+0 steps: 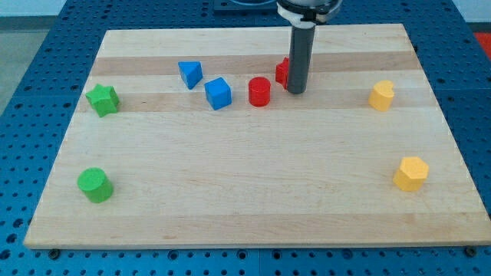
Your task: Move your arm to the green star
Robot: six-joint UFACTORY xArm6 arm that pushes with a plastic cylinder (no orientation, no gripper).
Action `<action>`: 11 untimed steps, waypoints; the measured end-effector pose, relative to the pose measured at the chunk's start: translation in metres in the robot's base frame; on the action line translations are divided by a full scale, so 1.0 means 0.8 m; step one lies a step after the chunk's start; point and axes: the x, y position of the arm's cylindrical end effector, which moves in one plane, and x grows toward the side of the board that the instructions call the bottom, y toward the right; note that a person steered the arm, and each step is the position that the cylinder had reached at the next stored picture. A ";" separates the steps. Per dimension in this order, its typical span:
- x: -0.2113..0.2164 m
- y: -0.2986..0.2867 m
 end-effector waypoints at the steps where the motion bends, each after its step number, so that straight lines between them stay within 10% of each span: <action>1: 0.039 0.025; 4: 0.170 -0.073; 8: 0.175 -0.392; 11: 0.124 -0.467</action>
